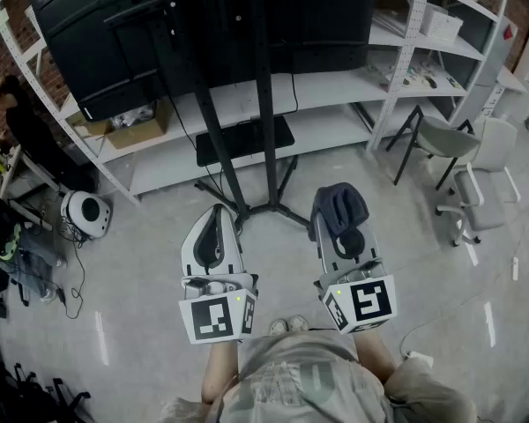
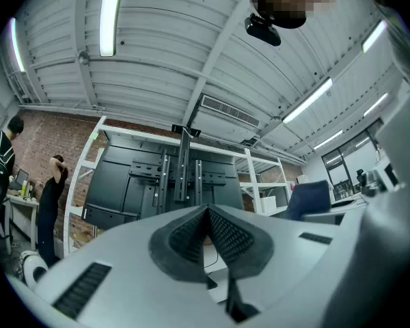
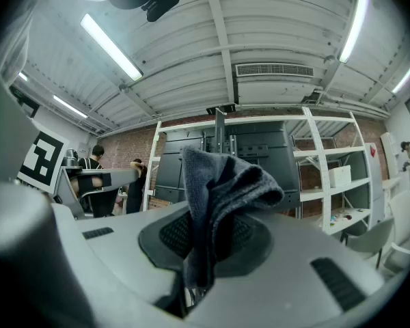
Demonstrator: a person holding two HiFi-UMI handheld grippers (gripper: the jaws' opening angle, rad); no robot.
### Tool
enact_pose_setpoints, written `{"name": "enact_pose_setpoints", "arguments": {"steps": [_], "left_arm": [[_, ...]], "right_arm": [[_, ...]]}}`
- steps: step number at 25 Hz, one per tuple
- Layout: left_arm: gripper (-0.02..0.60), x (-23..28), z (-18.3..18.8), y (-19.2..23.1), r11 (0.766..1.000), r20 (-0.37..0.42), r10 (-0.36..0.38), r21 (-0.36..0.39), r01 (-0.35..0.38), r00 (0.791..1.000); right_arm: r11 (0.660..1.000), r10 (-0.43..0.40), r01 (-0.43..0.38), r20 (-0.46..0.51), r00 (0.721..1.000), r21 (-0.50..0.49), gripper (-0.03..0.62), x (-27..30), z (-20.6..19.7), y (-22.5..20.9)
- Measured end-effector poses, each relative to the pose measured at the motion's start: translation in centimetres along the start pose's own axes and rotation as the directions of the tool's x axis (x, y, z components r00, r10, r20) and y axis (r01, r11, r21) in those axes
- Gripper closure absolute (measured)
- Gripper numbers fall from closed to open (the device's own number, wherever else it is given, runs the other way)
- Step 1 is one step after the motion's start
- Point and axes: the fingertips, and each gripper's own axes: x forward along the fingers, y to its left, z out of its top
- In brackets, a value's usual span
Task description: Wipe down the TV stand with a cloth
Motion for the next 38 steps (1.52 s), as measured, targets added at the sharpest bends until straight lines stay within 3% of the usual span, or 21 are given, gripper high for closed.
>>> {"name": "enact_pose_setpoints", "arguments": {"steps": [11,16,26,38], "left_arm": [[0.566,1.3,-0.7,1.3,1.0,-0.012,-0.012,-0.006,0.012,1.0],[0.566,1.9,-0.6,1.7,1.0,-0.008,-0.019,0.009,0.019,1.0],[0.566,1.2,-0.9,3.6,1.0,-0.02,-0.012,0.017,0.012,1.0],[0.566,4.1,-2.2,5.9,0.999,-0.022,-0.029,0.041,0.029,0.999]], "right_arm": [[1.0,0.001,-0.001,-0.025,1.0,-0.024,0.537,0.7,0.0,0.5],[0.999,0.004,-0.003,0.036,0.999,-0.045,0.537,1.0,1.3,1.2],[0.999,0.014,-0.012,0.052,0.999,-0.031,0.537,1.5,1.6,2.4],[0.999,0.035,-0.033,0.038,0.999,-0.042,0.537,5.9,-0.7,2.9]]}}
